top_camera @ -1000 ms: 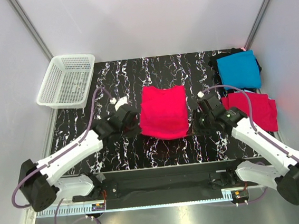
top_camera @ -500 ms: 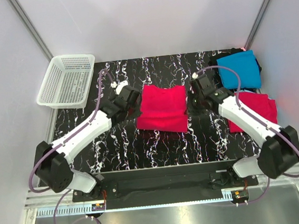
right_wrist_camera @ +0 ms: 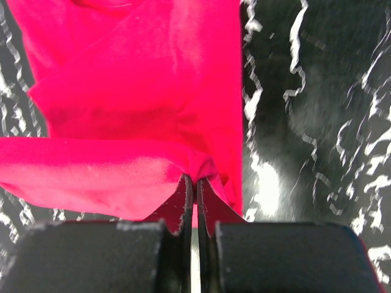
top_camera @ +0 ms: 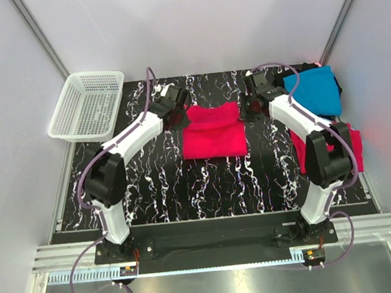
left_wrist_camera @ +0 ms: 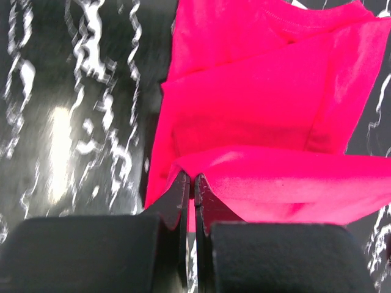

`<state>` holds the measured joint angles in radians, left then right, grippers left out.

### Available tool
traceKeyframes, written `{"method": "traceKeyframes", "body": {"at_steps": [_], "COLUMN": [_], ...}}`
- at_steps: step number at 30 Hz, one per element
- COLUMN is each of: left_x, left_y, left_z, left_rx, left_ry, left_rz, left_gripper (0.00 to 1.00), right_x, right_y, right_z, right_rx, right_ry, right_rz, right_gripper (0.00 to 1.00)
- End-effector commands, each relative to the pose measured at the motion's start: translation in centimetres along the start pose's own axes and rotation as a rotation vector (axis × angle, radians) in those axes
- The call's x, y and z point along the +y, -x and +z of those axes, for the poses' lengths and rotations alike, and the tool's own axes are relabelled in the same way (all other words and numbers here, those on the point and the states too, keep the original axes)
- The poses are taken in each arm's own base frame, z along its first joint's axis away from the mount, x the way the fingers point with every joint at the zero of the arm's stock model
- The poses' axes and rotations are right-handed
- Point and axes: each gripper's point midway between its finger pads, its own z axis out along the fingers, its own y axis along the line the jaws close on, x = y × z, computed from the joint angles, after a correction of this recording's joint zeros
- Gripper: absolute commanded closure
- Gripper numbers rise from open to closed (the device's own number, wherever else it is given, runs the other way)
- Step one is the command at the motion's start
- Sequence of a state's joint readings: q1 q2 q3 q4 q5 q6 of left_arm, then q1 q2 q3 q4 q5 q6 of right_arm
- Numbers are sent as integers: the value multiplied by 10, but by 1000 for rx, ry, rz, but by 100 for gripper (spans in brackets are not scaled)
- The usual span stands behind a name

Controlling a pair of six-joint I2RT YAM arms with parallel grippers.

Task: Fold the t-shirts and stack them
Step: Fold the tshirt

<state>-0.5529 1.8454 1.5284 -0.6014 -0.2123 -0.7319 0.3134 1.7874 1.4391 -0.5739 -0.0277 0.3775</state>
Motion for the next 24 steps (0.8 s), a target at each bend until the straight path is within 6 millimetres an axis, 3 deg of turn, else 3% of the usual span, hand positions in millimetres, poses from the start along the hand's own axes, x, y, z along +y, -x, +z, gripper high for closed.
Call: {"method": "traceKeyframes", "body": {"at_steps": [1, 4, 7, 13, 17, 21, 23, 24], "left_x": [-27, -33, -37, -37, -40, -41, -40, -42], "left_y": [33, 48, 61, 80, 93, 109, 114, 125], "left_z": [11, 12, 3, -30, -43, -47, -39, -40], "left_rx": [-52, -75, -108, -179, -214, -253, -256, -276], "left_ry": [-74, -84, -97, -114, -129, -122, -113, -118], "left_rz": [24, 13, 17, 13, 16, 17, 18, 7], "left_gripper": [100, 100, 100, 100, 100, 100, 100, 100], "right_x": [2, -2, 2, 10, 14, 15, 11, 11], "right_y": [38, 49, 61, 83, 90, 103, 112, 116], "right_z": [5, 14, 11, -27, -38, -39, -33, -30], "right_rx": [-87, -97, -121, -214, -235, -260, -277, -283], "right_ry": [20, 19, 33, 52, 57, 49, 15, 12], "right_rz": [-22, -19, -29, -40, -50, -60, -68, -71], "right_gripper": [100, 100, 100, 100, 100, 100, 100, 100]}}
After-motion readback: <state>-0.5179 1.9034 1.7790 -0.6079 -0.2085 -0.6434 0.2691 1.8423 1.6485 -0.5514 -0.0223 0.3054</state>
